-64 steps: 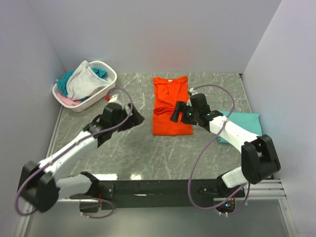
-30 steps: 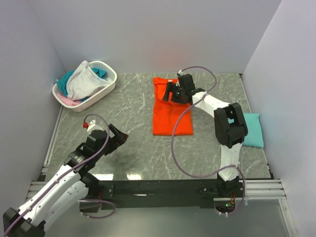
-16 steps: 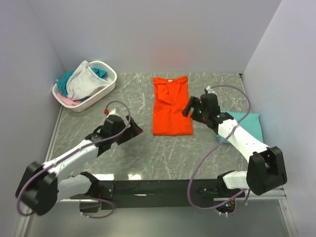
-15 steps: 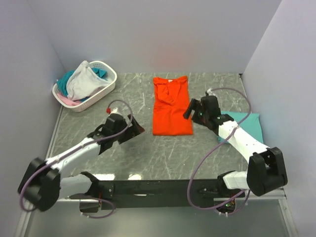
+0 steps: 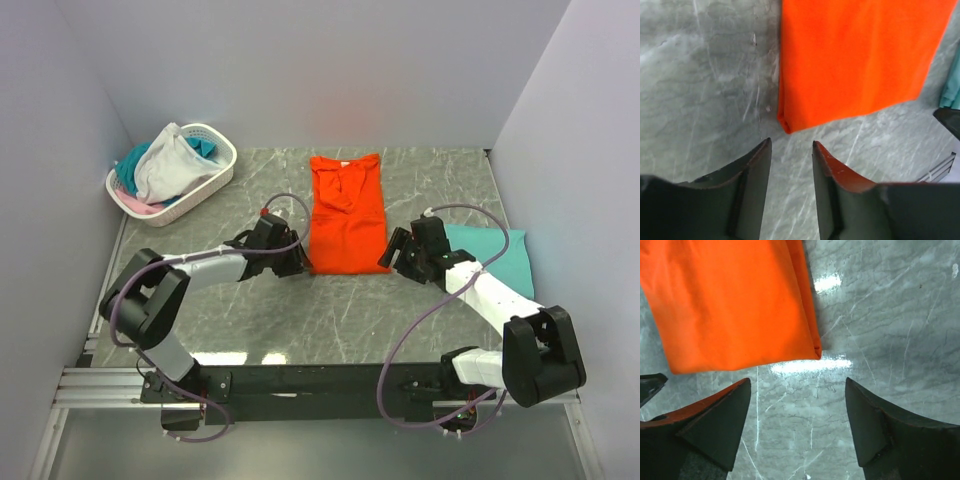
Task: Fold and stack the t-shirts
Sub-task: Fold the tshirt
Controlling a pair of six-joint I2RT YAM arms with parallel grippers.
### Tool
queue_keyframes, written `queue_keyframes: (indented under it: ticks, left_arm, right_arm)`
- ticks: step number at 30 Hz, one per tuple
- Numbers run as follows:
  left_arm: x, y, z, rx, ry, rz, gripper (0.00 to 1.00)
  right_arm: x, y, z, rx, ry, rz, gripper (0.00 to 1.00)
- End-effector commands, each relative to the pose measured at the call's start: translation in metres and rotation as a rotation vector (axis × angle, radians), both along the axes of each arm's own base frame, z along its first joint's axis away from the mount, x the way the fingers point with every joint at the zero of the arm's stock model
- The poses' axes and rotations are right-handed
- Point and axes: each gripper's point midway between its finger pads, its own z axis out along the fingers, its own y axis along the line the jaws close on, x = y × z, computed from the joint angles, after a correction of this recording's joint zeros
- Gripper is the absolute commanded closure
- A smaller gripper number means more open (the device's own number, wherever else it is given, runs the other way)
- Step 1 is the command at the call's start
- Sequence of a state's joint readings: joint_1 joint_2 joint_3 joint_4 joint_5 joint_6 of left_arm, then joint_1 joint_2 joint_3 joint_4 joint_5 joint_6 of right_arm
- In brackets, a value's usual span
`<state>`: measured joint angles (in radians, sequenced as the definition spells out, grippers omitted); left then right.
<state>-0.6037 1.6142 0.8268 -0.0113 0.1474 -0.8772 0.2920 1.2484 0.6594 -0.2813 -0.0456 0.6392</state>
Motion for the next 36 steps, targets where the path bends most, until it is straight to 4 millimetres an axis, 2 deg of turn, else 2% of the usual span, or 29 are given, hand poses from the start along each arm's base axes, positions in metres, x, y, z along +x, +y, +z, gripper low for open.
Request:
queue_keyframes:
  ticks: [1,9,12,18,19,22,30,36]
  left_arm:
    - [0.013,-0.015,0.008,-0.022,-0.037,-0.046,0.57]
    - [0.015,-0.026,-0.010,-0.023,0.009,-0.079,0.63]
    - [0.017,-0.025,-0.018,0.000,0.025,-0.068,0.72]
    - [0.021,-0.030,-0.027,0.001,0.036,-0.074,0.77]
    - [0.023,-0.029,-0.028,0.012,0.037,-0.070,0.85]
    - [0.024,-0.029,-0.032,0.016,0.044,-0.073,0.99]
    - [0.019,-0.025,-0.031,0.016,0.035,-0.068,0.99]
    - [0.015,-0.023,-0.031,0.015,0.037,-0.068,0.99]
  right_arm:
    - [0.005,-0.001,0.005,0.021,-0.028,-0.013,0.19]
    - [0.001,-0.009,-0.005,0.010,-0.006,-0.022,0.22]
    - [0.002,-0.007,-0.009,0.025,0.006,-0.017,0.24]
    - [0.002,-0.001,-0.018,0.038,0.032,0.023,0.34]
    - [0.001,0.000,-0.021,0.041,0.045,0.030,0.37]
    - [0.005,0.000,-0.024,0.039,0.051,0.024,0.39]
    - [0.015,0.002,-0.033,0.034,0.069,0.019,0.55]
    - [0.022,0.007,-0.037,0.039,0.075,0.033,0.61]
